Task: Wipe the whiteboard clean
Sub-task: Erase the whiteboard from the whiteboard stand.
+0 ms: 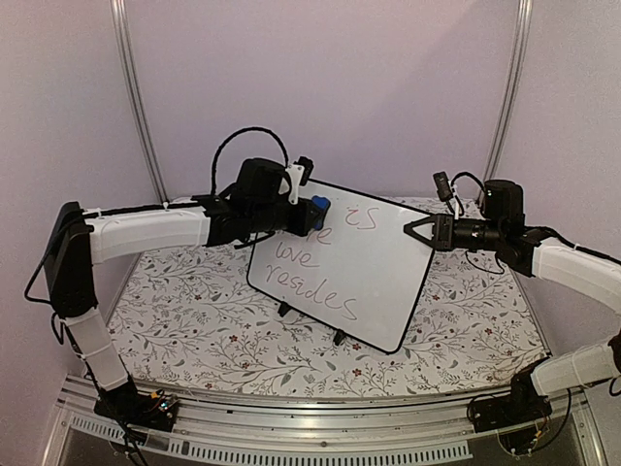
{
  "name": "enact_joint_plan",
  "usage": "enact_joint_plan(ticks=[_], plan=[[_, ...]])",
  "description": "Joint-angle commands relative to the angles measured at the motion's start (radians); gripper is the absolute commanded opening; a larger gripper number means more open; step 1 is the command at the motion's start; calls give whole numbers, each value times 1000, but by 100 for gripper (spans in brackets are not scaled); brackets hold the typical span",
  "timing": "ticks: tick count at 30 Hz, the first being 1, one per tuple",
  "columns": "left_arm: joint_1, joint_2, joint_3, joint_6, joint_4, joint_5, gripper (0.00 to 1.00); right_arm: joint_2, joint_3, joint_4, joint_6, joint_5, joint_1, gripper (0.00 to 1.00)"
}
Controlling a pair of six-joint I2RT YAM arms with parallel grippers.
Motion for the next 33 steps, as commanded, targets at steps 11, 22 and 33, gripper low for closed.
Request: enact_joint_plan(ticks=[11,22,33], plan=[[-11,-37,-170,-48,30,12,0,14,10,-67,-127,-90,47,0],[-7,-19,-95,-10,20,-31,0,12,9,-67,-126,-90,46,0],[-7,66,78,18,8,14,0,6,5,-67,-125,-86,47,0]])
